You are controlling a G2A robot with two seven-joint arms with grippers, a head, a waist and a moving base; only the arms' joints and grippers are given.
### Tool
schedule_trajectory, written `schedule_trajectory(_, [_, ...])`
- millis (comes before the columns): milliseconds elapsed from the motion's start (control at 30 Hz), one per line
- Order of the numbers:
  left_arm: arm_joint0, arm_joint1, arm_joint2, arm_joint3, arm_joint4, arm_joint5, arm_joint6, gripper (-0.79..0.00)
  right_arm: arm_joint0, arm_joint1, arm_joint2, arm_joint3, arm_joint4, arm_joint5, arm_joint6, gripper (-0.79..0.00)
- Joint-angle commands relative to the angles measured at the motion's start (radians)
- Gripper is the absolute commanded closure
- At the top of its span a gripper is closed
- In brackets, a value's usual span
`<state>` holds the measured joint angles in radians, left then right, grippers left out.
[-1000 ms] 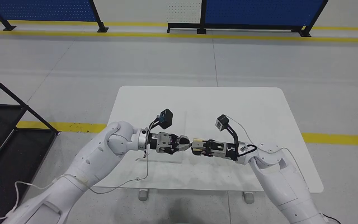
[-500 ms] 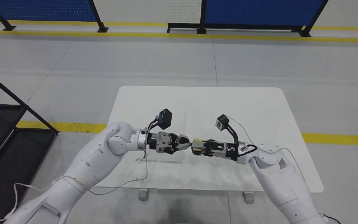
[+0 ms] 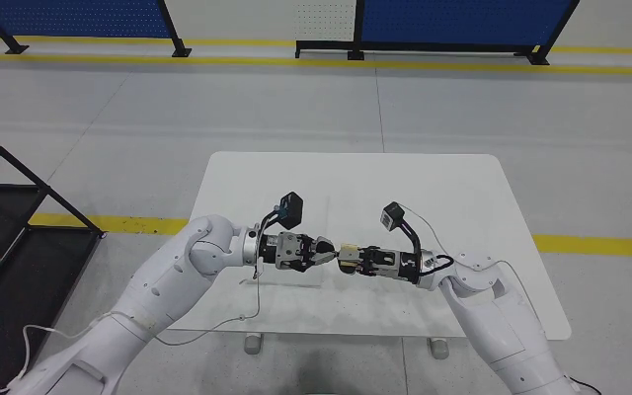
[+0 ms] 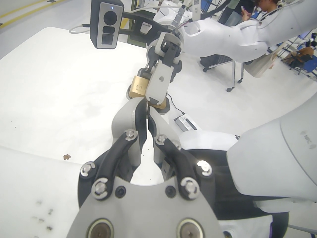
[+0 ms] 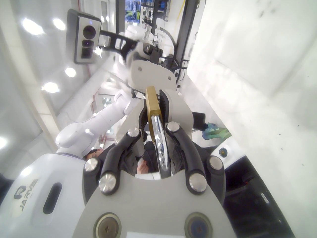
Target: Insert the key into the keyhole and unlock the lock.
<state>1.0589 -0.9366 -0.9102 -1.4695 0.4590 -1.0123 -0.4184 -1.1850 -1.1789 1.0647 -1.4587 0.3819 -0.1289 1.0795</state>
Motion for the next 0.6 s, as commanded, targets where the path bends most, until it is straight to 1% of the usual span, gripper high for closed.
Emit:
schedule_trajectory(0, [0.002, 0.0, 0.0, -0.005, 0.017, 0.0, 0.006, 0.0, 0.0, 0.0, 0.0, 0.0, 0.0, 0.0, 0.0, 0.0])
schedule_trajectory(567, [0.027, -0.001, -0.023, -0.031, 0.128, 0.002, 0.067, 0.0, 0.0, 0.0, 0.0, 0.0, 0.0, 0.0, 0.0, 0.0])
